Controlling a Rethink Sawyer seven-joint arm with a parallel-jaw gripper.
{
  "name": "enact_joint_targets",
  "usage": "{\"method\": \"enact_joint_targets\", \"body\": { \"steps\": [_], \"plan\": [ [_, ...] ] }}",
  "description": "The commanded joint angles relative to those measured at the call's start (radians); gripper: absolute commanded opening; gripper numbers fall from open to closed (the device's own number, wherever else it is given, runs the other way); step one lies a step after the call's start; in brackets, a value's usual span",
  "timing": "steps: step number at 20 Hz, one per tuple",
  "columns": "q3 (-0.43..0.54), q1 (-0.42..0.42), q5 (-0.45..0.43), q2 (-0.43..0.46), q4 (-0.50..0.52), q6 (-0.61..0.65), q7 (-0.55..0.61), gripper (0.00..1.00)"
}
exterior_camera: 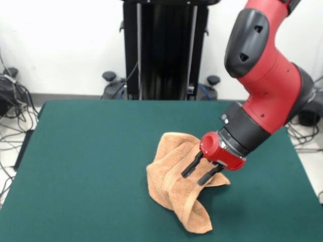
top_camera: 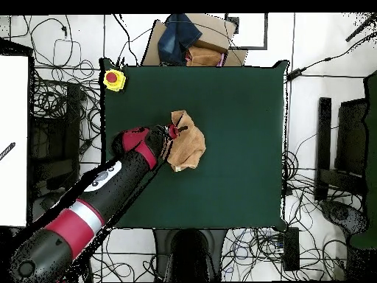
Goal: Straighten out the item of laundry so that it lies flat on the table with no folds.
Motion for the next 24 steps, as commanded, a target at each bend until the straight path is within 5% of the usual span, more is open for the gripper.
{"method": "enact_joint_targets", "body": {
  "steps": [1,18,24],
  "plan": [
    [0.071,0.013,0.078,0.000,-0.088,0.156,0.345,1.00],
    [-0.069,-0.039,0.162,0.153,-0.301,0.217,0.458,1.00],
    [-0.081,-0.036,0.134,0.174,-0.253,0.183,0.444,1.00]
  ]
}}
